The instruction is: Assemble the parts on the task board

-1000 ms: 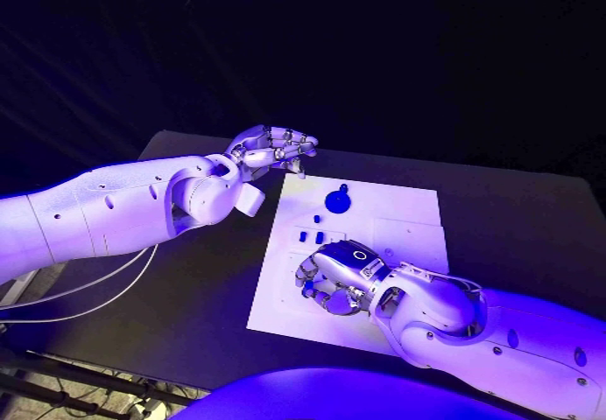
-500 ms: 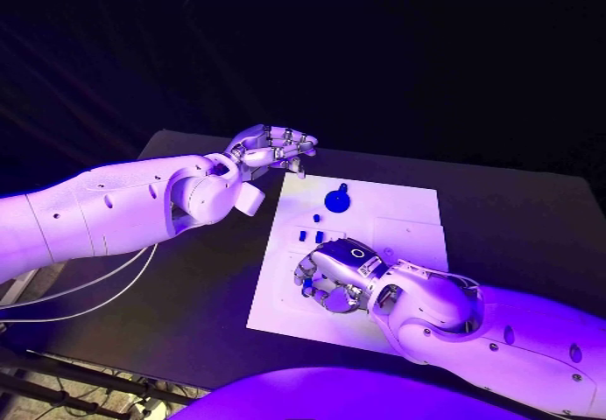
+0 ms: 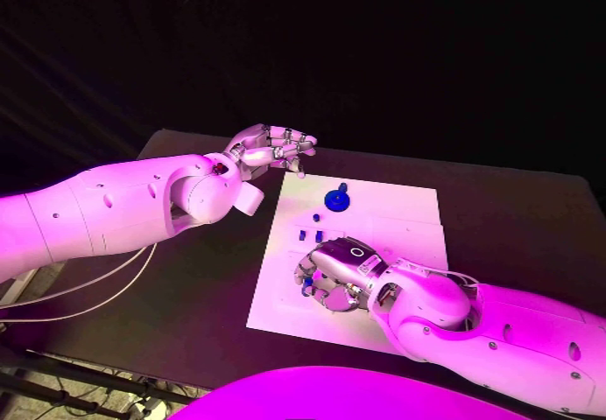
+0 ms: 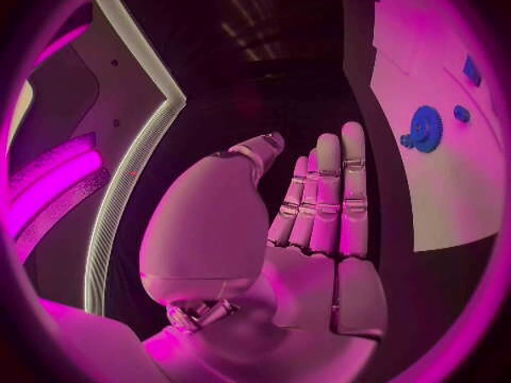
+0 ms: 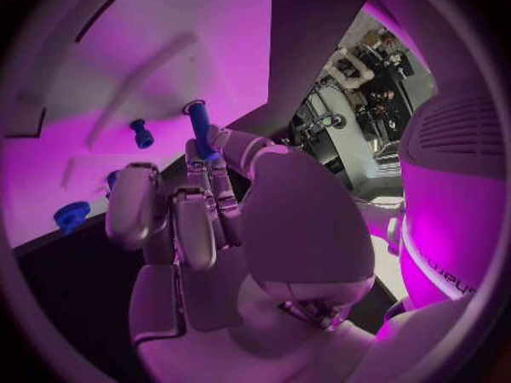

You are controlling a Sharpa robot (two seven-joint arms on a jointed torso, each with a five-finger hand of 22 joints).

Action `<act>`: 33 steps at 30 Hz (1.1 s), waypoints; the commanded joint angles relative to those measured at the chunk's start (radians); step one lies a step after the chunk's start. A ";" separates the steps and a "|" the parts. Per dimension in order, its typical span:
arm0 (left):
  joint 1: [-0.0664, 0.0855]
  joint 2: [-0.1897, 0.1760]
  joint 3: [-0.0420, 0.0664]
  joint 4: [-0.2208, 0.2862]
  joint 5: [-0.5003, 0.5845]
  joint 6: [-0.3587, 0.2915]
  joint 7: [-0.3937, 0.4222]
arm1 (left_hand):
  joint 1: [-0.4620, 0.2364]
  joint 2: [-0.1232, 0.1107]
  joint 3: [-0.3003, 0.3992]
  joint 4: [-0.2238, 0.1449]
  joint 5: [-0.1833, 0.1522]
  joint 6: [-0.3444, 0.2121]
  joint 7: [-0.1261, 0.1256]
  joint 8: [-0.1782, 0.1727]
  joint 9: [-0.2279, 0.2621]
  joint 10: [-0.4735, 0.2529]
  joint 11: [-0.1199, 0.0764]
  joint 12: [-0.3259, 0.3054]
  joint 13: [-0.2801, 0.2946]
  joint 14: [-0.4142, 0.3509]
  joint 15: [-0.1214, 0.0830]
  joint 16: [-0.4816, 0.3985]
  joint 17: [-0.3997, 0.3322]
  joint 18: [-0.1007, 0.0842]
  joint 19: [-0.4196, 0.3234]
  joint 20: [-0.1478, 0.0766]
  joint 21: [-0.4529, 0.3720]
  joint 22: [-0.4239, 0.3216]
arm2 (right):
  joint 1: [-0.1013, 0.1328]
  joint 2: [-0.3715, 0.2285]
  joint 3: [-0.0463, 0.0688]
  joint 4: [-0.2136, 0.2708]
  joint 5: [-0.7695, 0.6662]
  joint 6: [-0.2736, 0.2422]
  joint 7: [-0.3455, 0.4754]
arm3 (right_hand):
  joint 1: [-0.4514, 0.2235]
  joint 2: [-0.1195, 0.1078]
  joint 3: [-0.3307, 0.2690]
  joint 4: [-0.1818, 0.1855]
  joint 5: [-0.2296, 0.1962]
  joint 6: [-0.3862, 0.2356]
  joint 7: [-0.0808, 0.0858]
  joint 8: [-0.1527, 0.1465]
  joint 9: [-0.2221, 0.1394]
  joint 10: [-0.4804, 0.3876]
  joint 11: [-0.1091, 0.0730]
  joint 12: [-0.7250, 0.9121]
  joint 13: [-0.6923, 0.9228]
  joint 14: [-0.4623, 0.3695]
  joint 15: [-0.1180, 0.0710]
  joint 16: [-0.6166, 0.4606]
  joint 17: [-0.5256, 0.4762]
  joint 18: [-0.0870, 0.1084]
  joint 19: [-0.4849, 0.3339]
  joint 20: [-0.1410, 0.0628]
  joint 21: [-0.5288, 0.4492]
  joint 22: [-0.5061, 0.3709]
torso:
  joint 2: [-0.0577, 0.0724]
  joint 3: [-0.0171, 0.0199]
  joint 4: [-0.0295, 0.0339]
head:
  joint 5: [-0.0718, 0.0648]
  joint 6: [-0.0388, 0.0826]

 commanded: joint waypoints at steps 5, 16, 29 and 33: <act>0.000 0.000 0.001 0.002 0.005 0.020 0.001 | -0.003 0.003 -0.004 0.006 -0.006 -0.005 0.014 0.005 0.001 -0.004 0.000 0.006 -0.002 -0.004 0.002 -0.004 -0.002 0.005 0.004 0.004 -0.006 -0.003 | -0.005 -0.008 -0.006 -0.003 -0.025 0.024 -0.024 | -0.005 0.002 -0.001 -0.004 0.003 0.002 0.006 -0.004 0.000 0.081 -0.071 0.013 0.052 0.042 0.001 0.001 -0.001 -0.011 -0.008 -0.001 -0.003 0.058 | 0.000 0.0000 -0.0002 | -0.001 0.000; 0.000 -0.002 0.000 0.003 0.004 0.026 -0.005 | -0.002 0.003 -0.006 0.007 -0.006 -0.005 0.014 0.005 0.001 -0.005 0.000 0.006 -0.002 -0.004 0.002 -0.005 -0.002 0.005 0.004 0.004 -0.007 -0.003 | -0.007 -0.013 -0.006 0.004 -0.029 0.007 -0.021 | -0.008 0.002 -0.002 -0.006 0.002 0.003 0.006 -0.005 0.000 0.081 -0.072 0.012 0.053 0.043 0.001 0.003 0.003 -0.011 -0.007 -0.001 -0.002 0.060 | 0.000 0.0000 -0.0001 | -0.001 0.002; 0.000 -0.002 0.000 0.003 0.004 0.026 -0.007 | -0.002 0.003 -0.006 0.007 -0.006 -0.005 0.014 0.005 0.001 -0.005 0.000 0.006 -0.002 -0.004 0.002 -0.005 -0.002 0.005 0.004 0.004 -0.007 -0.003 | -0.006 0.001 -0.006 -0.011 -0.022 0.055 -0.031 | -0.093 -0.046 -0.007 0.014 -0.003 -0.084 0.028 -0.060 -0.018 -0.053 -0.031 -0.071 0.026 0.034 0.035 -0.010 -0.027 0.000 -0.038 0.027 -0.074 0.028 | 0.000 -0.0008 0.0003 | -0.006 0.002; 0.000 -0.003 0.000 0.004 0.004 0.026 -0.007 | -0.003 0.003 -0.007 0.008 -0.006 -0.006 0.014 0.005 0.001 -0.005 0.001 0.007 -0.002 -0.004 0.002 -0.005 -0.003 0.005 0.005 0.004 -0.008 -0.004 | -0.006 0.005 -0.006 -0.017 -0.019 0.063 -0.031 | -0.100 -0.055 -0.010 0.014 -0.007 -0.099 0.032 -0.069 -0.020 -0.094 -0.023 -0.081 0.014 0.029 0.041 -0.017 -0.043 0.007 -0.053 0.035 -0.113 0.009 | 0.000 -0.0004 0.0007 | -0.006 0.001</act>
